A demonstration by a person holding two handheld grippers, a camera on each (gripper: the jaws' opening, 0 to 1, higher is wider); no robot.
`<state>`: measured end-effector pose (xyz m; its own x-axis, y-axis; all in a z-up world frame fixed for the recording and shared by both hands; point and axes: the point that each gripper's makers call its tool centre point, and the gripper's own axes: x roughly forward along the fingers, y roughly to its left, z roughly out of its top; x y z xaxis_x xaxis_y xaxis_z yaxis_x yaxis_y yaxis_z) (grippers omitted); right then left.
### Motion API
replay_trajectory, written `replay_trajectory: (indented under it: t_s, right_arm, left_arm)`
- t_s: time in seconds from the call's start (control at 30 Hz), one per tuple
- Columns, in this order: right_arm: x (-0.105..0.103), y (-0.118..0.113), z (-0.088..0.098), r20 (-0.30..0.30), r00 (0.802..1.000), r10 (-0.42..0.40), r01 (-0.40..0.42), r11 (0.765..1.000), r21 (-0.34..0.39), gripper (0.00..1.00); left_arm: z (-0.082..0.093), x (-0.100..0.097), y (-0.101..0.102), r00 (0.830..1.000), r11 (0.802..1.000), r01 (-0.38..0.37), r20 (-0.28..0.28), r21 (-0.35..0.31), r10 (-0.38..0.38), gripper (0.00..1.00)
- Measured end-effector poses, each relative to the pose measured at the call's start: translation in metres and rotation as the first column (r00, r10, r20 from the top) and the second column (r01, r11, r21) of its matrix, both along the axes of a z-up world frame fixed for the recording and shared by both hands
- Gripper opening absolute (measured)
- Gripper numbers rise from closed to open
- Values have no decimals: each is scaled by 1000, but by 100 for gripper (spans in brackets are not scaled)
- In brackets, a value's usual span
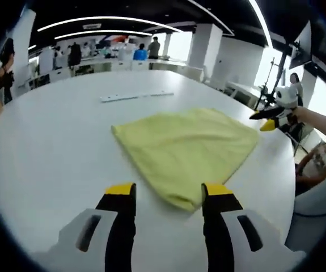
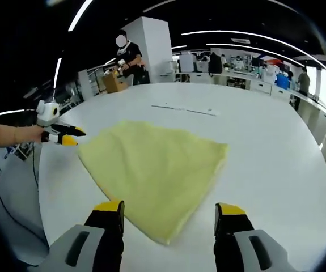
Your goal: Fold the garment on the visible template until the final outline fits inside the template.
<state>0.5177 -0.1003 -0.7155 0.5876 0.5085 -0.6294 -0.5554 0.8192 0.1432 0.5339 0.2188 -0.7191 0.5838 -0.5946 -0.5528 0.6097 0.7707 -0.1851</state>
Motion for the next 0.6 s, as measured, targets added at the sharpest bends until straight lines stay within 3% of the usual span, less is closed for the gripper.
replay_trajectory:
  t_s: [0.2,0.6]
  right_arm:
    - [-7,1,-12,-13,1000,-3,3,1000,3,53]
    - [-13,-11,-23,-14,999,-47,47,999,-11,24]
  left_arm:
    - [-6,-9,-2,1000,1000,-5,-16,-14,5,30]
    - [-20,-19,-3,996,997,-57,-72,-57,53,10]
